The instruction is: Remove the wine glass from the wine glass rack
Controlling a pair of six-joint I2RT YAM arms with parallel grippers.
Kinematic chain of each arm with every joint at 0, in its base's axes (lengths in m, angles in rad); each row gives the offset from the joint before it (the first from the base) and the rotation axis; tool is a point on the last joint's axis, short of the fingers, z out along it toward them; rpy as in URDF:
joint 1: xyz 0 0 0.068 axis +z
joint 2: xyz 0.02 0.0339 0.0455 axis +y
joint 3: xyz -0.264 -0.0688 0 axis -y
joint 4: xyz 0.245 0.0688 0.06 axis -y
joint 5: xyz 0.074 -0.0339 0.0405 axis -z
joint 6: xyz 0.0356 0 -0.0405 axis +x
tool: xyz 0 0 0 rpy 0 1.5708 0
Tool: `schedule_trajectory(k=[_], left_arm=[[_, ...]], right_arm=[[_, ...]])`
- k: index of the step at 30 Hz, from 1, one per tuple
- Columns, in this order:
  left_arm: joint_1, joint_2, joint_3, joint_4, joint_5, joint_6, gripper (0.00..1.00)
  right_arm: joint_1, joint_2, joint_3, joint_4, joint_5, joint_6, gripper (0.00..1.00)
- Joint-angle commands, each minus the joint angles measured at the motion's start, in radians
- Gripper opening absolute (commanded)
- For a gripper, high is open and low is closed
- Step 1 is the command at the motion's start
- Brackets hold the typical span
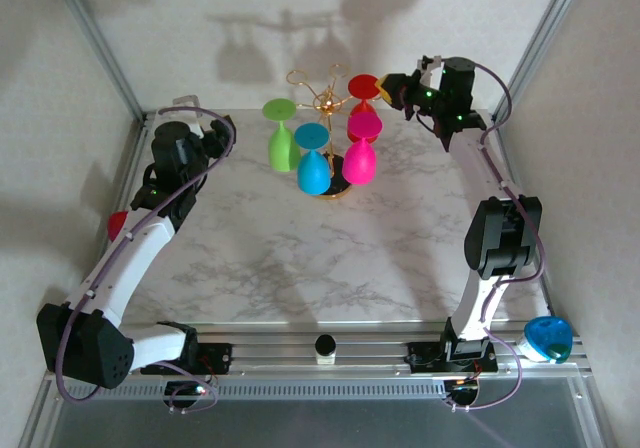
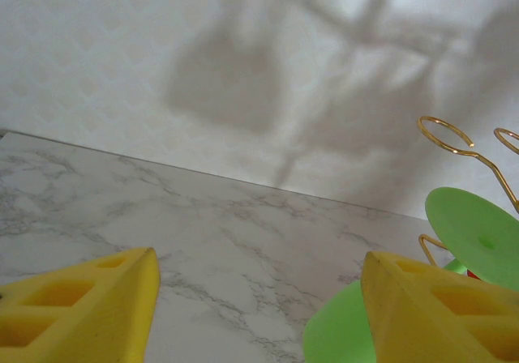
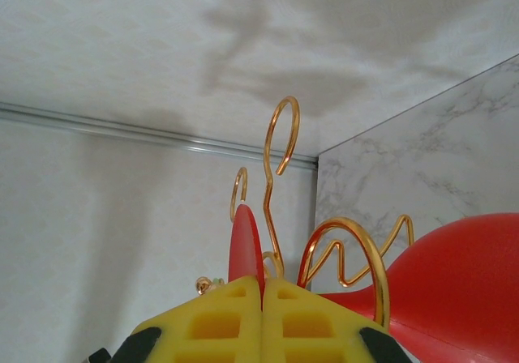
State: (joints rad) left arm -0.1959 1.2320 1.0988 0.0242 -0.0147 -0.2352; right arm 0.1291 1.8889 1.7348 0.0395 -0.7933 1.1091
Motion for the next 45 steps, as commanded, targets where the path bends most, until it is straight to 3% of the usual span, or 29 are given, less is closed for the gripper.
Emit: schedule_trajectory(k=[1,21,30,45], left_arm=[[-0.009,-0.026,-0.01,0.006,-0.012,0.019,0.67],[-0.01,-0.061,-0.023,-0.015,-0.001,0.011,0.67],[-0.019,-0.077,-0.022,-0.039,0.059,0.004,0.67],[-0.084,-0.105,-0.049,-0.068,0.085,0.005,0.66]], right_arm=[[0.011,-0.02,0.015,0.0,-0.008,-0.027,0.0],[0.013,-0.144,-0.142,0.024,-0.007,-0.029,0.0],[0.006,-0.216,-0.201,0.032,0.01,-0.016,0.0],[-0.082,-0.308,-0.342,0.077,0.039,0.035,0.0]])
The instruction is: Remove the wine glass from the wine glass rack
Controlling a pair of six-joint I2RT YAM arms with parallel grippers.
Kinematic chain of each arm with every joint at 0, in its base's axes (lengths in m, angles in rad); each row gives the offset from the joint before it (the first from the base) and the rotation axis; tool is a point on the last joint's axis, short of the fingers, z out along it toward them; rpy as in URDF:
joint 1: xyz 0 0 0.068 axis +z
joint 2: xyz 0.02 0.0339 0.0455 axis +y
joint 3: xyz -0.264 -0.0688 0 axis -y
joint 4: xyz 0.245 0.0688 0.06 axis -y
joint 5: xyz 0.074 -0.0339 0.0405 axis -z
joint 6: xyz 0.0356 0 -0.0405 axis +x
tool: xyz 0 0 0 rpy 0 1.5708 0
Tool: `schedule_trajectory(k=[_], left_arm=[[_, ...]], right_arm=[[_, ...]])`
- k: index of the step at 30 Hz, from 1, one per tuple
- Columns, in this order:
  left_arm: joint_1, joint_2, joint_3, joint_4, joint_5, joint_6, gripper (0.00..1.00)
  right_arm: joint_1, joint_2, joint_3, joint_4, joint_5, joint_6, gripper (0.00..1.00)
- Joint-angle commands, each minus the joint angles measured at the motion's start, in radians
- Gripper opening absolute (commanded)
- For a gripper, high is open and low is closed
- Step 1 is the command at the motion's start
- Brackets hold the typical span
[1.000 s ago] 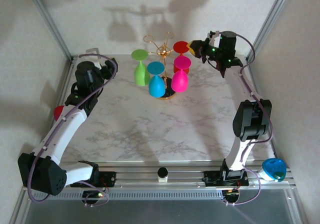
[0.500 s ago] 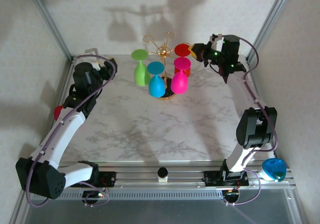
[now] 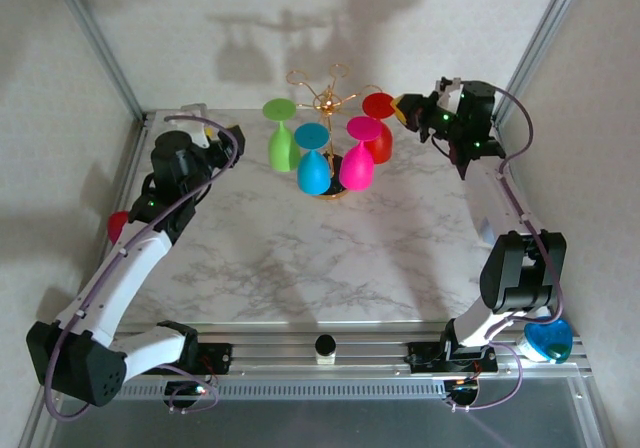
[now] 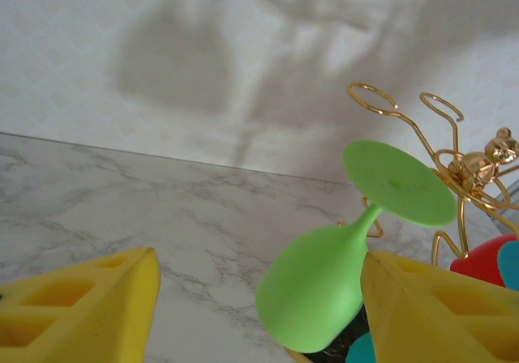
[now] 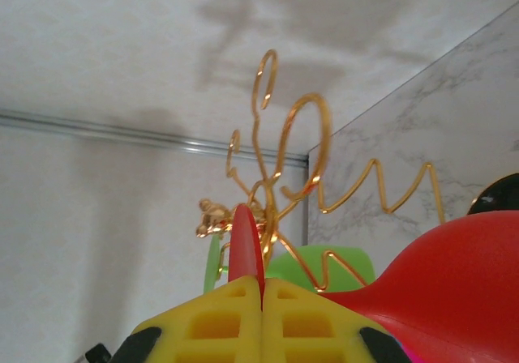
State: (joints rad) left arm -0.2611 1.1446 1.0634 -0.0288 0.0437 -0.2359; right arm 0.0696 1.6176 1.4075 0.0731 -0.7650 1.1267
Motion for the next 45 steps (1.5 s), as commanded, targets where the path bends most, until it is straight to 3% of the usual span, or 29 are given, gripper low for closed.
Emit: schedule_trajectory(k=[1,21,32,37,40,45], left_arm=[[-0.025,-0.018,-0.015,-0.018,0.025,0.007,0.66],[-0.138,-0.117,-0.034,-0.183,-0.015,-0.045,0.66],[-0.153,-0.002,0.067,-0.372,0.039,-0.113,0.63],[-0.162,0.035,0.087,-0.406,0.072,-0.103,0.62],[-0.175,0.042,0.087,-0.424,0.072,-0.1,0.61],[-0.253,-0.002,0.041,-0.426,-0.039,-0.123,0.61]], right_arm=[[-0.031,-0.04,-0.02,0.046,0.011,0.019,0.0],[-0.105,-0.257,-0.187,-0.127,-0.003,-0.157,0.0],[-0.103,-0.466,-0.354,-0.245,-0.016,-0.258,0.0],[-0.035,-0.594,-0.496,-0.259,0.02,-0.341,0.0],[0.057,-0.671,-0.585,-0.248,0.062,-0.358,0.0],[0.171,-0.77,-0.664,-0.245,0.093,-0.398,0.0]])
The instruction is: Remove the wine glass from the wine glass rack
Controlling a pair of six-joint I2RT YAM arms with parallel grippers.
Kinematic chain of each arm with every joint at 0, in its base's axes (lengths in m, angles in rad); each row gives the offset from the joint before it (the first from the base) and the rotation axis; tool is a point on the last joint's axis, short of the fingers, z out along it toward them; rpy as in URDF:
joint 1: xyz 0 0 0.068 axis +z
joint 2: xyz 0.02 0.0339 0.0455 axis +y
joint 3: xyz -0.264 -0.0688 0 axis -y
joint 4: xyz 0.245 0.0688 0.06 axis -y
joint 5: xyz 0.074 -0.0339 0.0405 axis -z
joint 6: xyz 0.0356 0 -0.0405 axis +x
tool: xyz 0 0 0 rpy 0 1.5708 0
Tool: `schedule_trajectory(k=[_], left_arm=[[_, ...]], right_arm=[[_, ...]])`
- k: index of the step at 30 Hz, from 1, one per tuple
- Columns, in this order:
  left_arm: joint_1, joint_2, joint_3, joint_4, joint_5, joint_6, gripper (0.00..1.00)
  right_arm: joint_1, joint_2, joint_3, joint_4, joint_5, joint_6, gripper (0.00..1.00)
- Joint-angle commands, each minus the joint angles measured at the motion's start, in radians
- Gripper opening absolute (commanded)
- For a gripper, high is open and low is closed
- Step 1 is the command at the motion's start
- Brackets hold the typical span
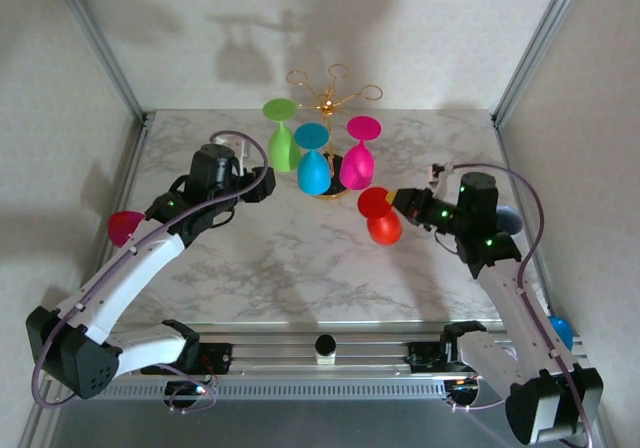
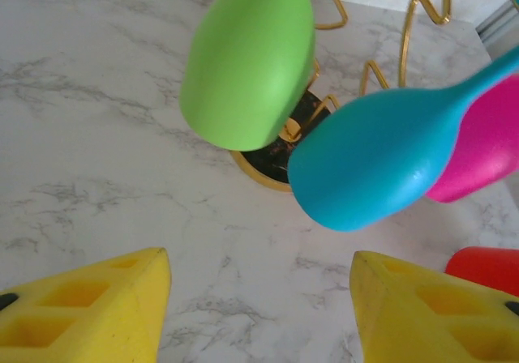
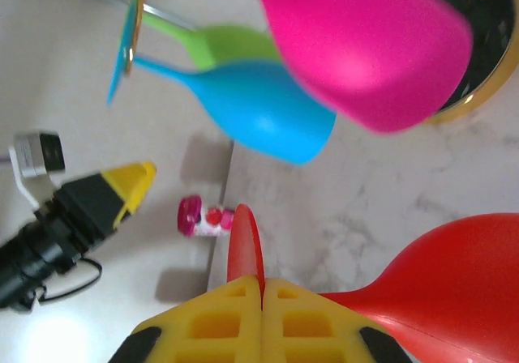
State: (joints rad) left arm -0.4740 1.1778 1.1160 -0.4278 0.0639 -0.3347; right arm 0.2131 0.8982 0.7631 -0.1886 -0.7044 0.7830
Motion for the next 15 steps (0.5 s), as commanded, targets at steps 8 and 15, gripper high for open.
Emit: schedule_trajectory(k=[8,15], left_arm=[[-0.227,-0.061,0.004,-0.133,-0.196,-0.181,0.6],[-0.253,-0.138,-0.072,-0.091,-0.196,-0.247,0.61]], right_arm=[[0.142,-0.163,0.007,-0.085,0.025,-0.115,0.0],[0.368,-0.128,0.01,-0.101,0.192,-0.233,0.0]])
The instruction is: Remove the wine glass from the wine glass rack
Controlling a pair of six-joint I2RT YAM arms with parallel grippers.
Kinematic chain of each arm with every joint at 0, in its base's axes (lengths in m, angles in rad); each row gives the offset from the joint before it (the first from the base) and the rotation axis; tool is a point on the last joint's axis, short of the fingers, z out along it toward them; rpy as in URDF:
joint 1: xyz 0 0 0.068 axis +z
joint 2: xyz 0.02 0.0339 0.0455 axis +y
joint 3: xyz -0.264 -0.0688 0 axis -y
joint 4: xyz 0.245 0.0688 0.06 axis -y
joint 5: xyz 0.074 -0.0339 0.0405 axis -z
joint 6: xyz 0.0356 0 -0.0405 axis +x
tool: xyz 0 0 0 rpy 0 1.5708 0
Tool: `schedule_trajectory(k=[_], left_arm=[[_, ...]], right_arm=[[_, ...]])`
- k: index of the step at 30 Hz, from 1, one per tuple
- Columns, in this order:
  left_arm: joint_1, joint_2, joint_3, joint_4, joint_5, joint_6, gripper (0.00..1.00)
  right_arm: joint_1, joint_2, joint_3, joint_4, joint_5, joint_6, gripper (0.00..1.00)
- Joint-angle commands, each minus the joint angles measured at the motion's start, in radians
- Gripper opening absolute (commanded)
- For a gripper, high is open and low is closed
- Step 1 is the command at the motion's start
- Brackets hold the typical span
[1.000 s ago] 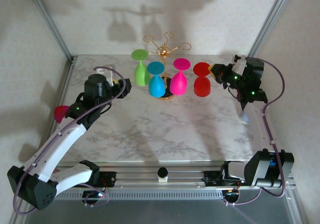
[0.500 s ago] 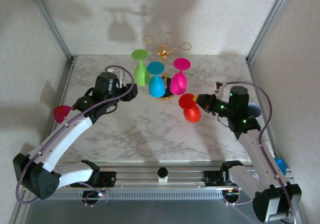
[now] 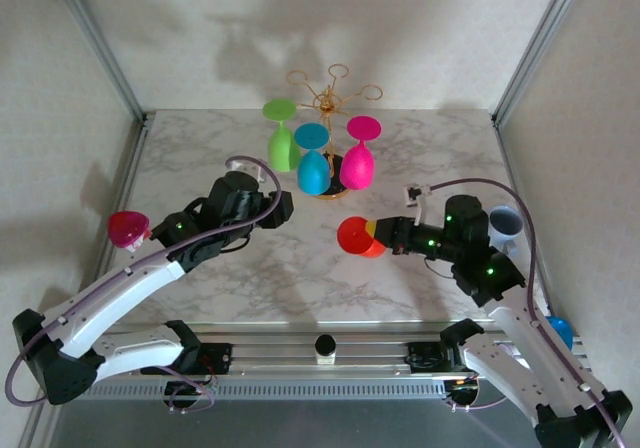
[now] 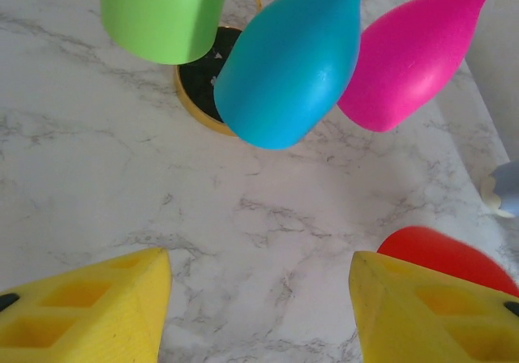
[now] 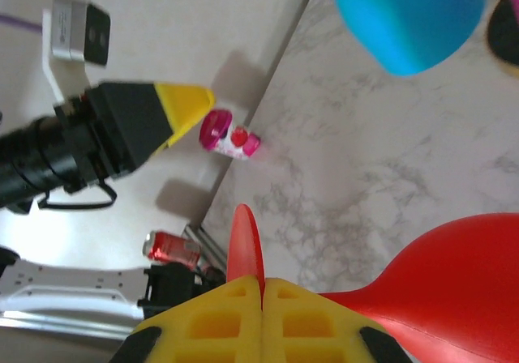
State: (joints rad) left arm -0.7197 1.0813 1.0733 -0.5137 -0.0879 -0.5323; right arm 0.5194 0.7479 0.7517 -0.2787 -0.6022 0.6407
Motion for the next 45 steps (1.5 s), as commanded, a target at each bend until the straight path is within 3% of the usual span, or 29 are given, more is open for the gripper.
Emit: schedule_trajectory(k=[1,8,19,28,45], left_arm=[[-0.007,-0.047,-0.035,-0.014,-0.044,-0.048,0.61],[-0.002,-0.048,-0.028,-0.119,-0.051,-0.034,0.62],[0.01,-0.023,-0.145,-0.061,0.125,-0.056,0.63],[0.05,-0.092,-0.231,-0.021,0.252,-0.098,0.65],[0.092,-0.056,-0.246,0.033,0.479,-0.2,0.64]], right_arm=[[0.094,0.042,0.023,-0.008,0.114,-0.12,0.0],[0.332,0.11,-0.01,0.074,0.374,-0.264,0.0],[0.643,0.238,0.03,0.096,0.781,-0.477,0.0],[0.723,0.255,0.003,0.186,1.015,-0.559,0.0],[0.826,0.327,-0.022,0.21,1.168,-0.625,0.0]])
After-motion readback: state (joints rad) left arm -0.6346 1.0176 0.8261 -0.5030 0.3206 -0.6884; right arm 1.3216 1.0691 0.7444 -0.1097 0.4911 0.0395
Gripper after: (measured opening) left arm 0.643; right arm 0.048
